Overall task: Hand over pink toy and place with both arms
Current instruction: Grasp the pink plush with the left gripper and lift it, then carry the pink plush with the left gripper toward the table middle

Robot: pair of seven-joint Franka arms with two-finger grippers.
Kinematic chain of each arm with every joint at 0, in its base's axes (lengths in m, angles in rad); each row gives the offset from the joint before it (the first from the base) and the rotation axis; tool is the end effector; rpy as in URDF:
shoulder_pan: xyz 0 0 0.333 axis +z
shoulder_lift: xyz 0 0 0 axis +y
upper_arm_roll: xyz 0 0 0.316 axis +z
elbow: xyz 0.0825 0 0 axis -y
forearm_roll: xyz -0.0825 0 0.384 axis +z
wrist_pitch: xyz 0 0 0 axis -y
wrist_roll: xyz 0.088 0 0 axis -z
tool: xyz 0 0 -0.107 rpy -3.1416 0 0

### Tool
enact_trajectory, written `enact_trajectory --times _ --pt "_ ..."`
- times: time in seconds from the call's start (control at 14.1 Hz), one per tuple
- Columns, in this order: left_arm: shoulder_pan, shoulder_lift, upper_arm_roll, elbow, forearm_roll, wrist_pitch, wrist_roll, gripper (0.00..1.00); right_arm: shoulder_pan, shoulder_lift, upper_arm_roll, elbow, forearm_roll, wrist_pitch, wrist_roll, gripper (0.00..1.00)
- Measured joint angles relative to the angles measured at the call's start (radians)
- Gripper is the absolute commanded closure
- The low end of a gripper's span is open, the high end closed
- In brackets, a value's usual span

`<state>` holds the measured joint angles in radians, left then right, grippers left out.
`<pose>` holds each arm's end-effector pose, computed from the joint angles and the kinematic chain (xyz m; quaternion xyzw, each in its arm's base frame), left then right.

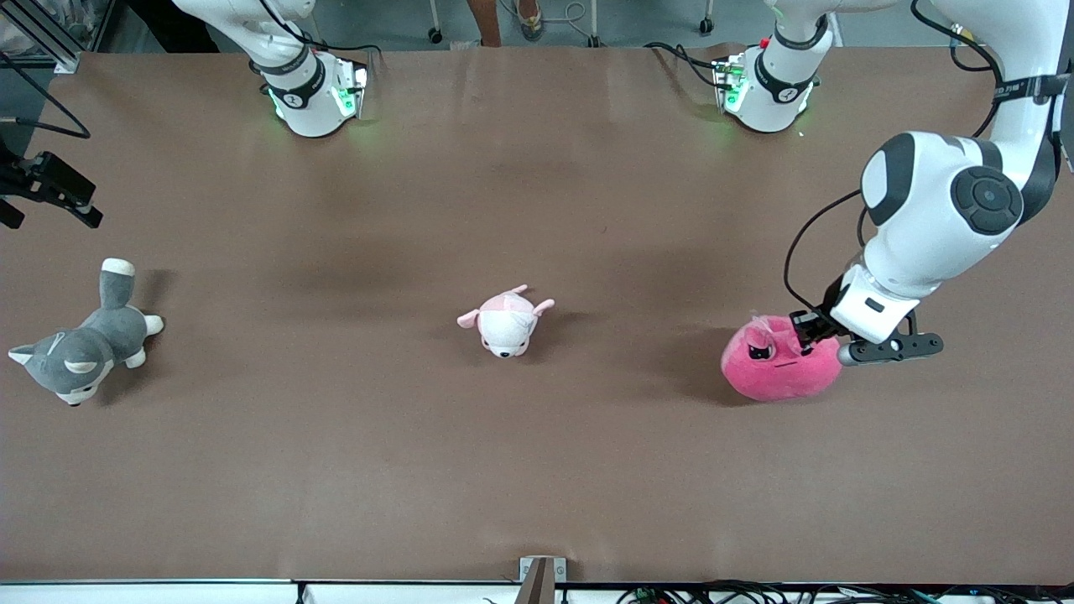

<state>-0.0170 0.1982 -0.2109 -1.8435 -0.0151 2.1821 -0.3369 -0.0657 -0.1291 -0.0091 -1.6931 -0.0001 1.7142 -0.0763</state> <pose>0.6096 -0.1351 0.4349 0.9951 0.0617 0.0619 0.0460 0.5261 -0.0398 0.6495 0.9972 0.0007 0.0749 0.0051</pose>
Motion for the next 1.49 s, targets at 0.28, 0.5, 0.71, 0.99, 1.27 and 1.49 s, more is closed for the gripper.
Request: enact_trajectory --times 0.28,0.5,0.71,0.99,1.27,1.49 --pt "-0.070 -0.004 -0.074 0.135 0.011 -0.100 -0.150 1.00 0.000 0.007 -0.001 0.000 0.000 0.000 0.000 0.00" --pt "-0.205 0.006 -0.079 0.208 0.042 -0.117 -0.301 1.00 0.000 0.015 -0.001 0.000 0.000 0.001 0.000 0.00" --pt "-0.321 0.038 -0.080 0.306 0.042 -0.158 -0.408 1.00 0.000 0.016 -0.001 0.000 0.000 0.001 0.000 0.00" --pt "-0.458 0.121 -0.079 0.451 0.042 -0.183 -0.652 1.00 0.000 0.016 -0.001 0.000 0.000 0.000 0.000 0.00" --pt "-0.554 0.209 -0.075 0.554 0.042 -0.178 -0.819 1.00 0.004 0.030 0.000 0.000 0.000 0.000 0.000 0.00" --pt "-0.589 0.239 -0.075 0.574 0.042 -0.121 -0.898 1.00 0.029 0.053 0.002 -0.001 0.001 0.000 0.000 0.00"
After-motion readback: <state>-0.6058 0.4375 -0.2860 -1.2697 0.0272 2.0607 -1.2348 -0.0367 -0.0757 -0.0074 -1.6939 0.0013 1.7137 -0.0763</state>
